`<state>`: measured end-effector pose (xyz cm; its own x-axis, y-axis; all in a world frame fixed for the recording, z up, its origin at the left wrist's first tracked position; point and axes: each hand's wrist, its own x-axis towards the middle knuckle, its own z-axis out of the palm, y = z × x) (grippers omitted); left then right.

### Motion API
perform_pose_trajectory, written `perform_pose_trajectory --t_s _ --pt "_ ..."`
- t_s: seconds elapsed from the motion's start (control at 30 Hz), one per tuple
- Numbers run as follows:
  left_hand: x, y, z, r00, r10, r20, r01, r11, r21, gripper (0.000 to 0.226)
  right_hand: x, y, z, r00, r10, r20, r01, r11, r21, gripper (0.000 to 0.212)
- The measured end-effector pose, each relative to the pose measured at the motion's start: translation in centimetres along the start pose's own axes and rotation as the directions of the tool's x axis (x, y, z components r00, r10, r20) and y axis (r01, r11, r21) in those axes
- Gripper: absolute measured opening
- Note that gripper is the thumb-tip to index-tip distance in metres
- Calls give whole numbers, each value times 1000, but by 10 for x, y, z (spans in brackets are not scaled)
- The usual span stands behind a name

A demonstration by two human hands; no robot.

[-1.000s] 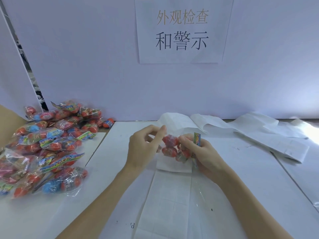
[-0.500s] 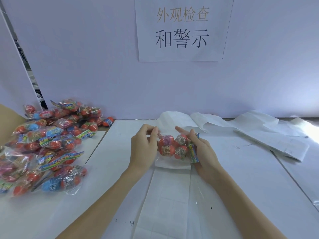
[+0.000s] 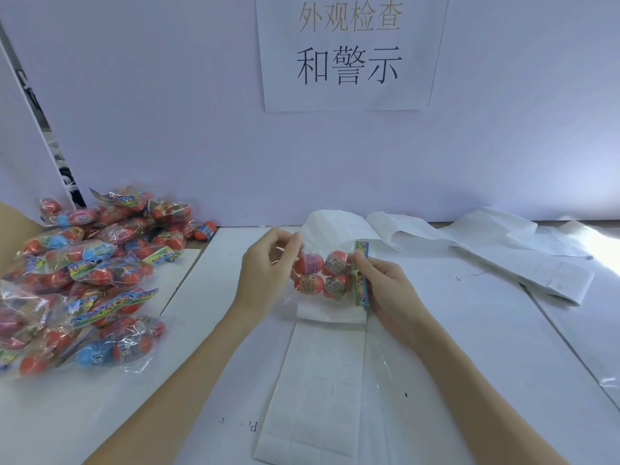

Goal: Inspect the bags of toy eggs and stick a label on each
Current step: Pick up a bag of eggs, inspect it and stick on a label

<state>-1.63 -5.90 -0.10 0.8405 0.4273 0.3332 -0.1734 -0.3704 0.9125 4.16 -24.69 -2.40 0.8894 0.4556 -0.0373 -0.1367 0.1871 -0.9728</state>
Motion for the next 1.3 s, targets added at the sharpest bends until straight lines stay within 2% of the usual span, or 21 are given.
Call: perform_pose_trajectory --t_s 0.17,0.23,0.3,0.37,0.43,0.5,0.57,0.63,0.7,0.73,0.83,0.9,0.97,1.17,1.3 --pt "4 -4 -3 997 4 -81 5 993 118 25 0 0 2 999 -40 -9 40 999 6 43" --pt "4 -6 -2 994 -14 -105 26 994 109 27 -2 -3 1 996 -40 84 39 999 7 42" --pt "5 -7 -4 990 -85 -111 87 996 14 27 -4 -5 -1 985 -47 166 52 998 -25 39" --pt "8 -6 -8 979 -195 -66 183 971 -155 25 -4 -3 -2 987 -71 141 78 996 -40 33" --pt "9 -3 -12 969 -247 8 239 930 -280 22 -4 -2 0 994 -76 73 75 997 10 29" --pt "9 -3 -12 977 -208 52 214 947 -241 22 -4 -4 0 996 -67 54 64 997 43 29" --pt "9 -4 -10 980 -167 108 186 962 -197 23 -5 -6 0 993 -66 102 64 998 19 25" --pt "8 -6 -7 967 -178 181 213 957 -197 27 -6 -5 1 985 -76 153 80 997 -19 24" --pt "7 -8 -5 965 -188 185 219 962 -166 21 -7 -4 2 983 -89 163 97 994 -44 27" --pt "7 -9 -4 968 -184 173 213 962 -170 17 -8 -4 3 983 -95 155 104 993 -52 28" --pt "9 -11 -8 953 -205 221 263 925 -274 32 -9 -6 6 990 -94 104 101 993 -66 34" --pt "13 -11 -13 925 -220 309 309 909 -280 24 -8 -5 6 991 -81 104 88 994 -65 37" --pt "14 -12 -18 911 -231 343 308 931 -193 13 -8 -6 4 992 -55 116 62 997 -53 39" --pt "10 -9 -14 924 -209 322 289 930 -227 16 -7 -6 4 997 -20 68 21 1000 -16 37" --pt "9 -8 -10 959 -212 186 261 917 -300 14 -7 -6 4 994 -49 97 57 995 -79 41"
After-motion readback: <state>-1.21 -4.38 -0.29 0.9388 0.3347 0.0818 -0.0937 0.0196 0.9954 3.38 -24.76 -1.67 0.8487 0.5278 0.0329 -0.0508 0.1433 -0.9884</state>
